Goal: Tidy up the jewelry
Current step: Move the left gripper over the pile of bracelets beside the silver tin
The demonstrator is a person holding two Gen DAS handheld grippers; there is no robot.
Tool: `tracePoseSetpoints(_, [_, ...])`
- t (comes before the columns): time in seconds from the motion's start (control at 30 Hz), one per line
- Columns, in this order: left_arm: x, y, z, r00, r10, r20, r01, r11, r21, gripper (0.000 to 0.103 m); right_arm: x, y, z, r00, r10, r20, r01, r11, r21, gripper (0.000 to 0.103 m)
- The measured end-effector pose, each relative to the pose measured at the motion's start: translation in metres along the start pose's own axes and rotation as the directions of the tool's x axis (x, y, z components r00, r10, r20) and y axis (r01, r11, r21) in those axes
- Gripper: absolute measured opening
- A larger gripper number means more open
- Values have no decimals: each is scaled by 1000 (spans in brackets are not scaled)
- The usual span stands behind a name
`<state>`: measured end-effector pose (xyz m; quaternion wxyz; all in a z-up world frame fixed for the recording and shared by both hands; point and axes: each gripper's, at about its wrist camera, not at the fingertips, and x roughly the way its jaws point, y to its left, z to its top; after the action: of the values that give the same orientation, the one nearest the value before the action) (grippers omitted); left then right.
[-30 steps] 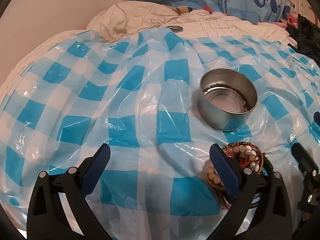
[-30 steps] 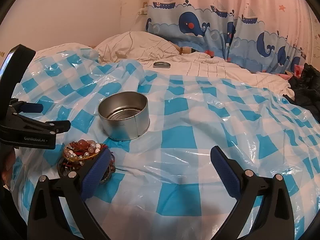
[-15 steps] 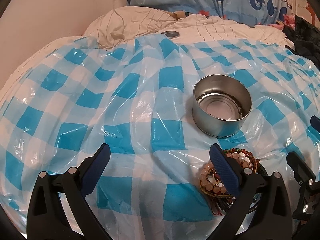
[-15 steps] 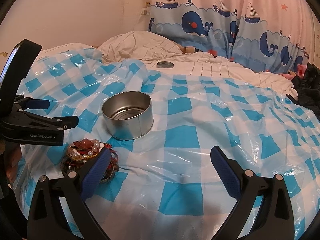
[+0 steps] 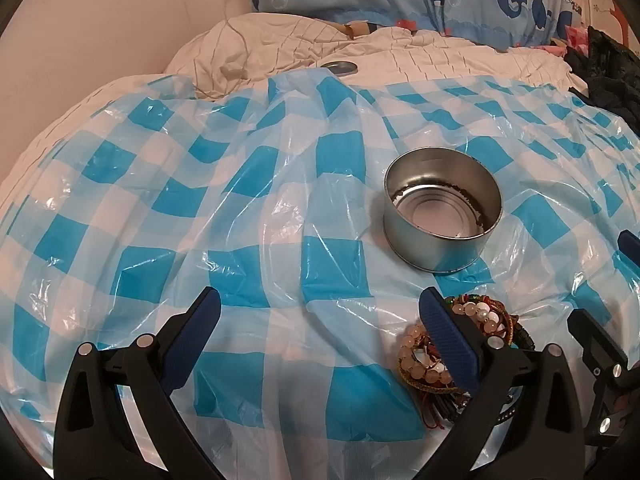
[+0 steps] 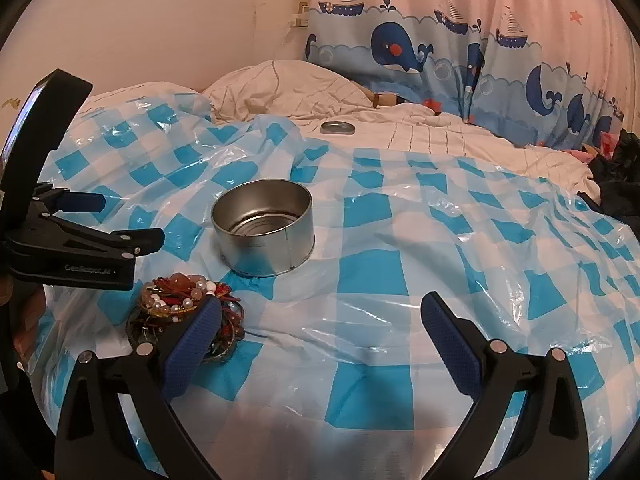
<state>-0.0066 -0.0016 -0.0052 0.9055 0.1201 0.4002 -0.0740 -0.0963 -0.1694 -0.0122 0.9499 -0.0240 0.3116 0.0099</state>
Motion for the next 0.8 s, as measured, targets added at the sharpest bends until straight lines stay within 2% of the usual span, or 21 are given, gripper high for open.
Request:
tracePoseSetpoints(0.53, [0,0,-1,1000,3,0,-3,1000,4,95,-1,7,0,999,37,-3,-37,999,-23,96])
tracePoseSetpoints(0.8, [0,10,-5,1000,19,-9,-19,1000,4,95,-3,20,1,997,82,-5,-83,995,-59,96])
